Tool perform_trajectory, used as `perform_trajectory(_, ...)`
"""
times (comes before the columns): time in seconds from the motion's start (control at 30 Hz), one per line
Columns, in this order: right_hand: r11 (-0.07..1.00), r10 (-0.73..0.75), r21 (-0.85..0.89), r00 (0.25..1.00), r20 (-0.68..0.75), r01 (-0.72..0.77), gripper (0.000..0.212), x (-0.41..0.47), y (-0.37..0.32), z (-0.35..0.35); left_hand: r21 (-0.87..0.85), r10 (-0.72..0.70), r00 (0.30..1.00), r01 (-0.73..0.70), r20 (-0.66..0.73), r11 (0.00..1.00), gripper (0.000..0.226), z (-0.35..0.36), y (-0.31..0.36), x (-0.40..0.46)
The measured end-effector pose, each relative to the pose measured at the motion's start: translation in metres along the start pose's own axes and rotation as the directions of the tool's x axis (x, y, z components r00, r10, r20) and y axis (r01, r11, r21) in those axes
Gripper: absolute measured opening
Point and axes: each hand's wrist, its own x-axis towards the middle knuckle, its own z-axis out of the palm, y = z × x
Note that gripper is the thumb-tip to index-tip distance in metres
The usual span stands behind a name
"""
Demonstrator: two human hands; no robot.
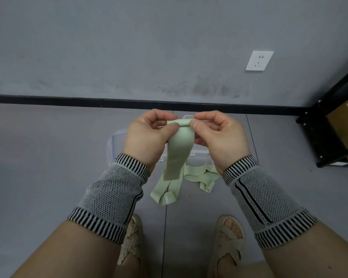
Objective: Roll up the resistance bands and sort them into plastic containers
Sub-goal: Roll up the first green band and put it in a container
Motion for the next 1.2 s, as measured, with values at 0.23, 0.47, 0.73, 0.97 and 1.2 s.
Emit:
perform_trajectory(0.23,0.996,-0.014,-0.084,0.999,0.034,0.017,0.006,0.002,0.001,0.0,0.002,0.024,0.999,-0.024,0.036,1.0,0.02,0.005,-0.002,-0.004)
perform_trajectory(0.47,1.0,-0.015,0.021,0.992,-0.126,0.017,0.008,0.003,-0.004,-0.002,0.171,0.023,1.0,-0.024,0.008,0.985,0.022,0.013,-0.006,-0.005)
perform_trajectory(0.73,0.997,-0.075,-0.028,0.985,-0.159,0.071,0.009,0.002,0.0,0.001,0.191,0.078,0.995,-0.064,-0.066,0.98,0.014,0.02,-0.009,-0.006)
perform_trajectory(0.97,0.989,-0.102,-0.114,0.993,-0.063,0.094,0.004,0.002,-0.006,-0.005,0.013,-0.029,1.0,0.029,0.007,1.0,0.013,0.01,-0.004,-0.003)
perform_trajectory(1.2,0.988,-0.116,-0.103,0.993,0.0,0.115,0.012,0.002,-0.006,-0.007,-0.06,-0.057,0.995,0.062,0.079,0.996,0.02,0.006,0.0,-0.002)
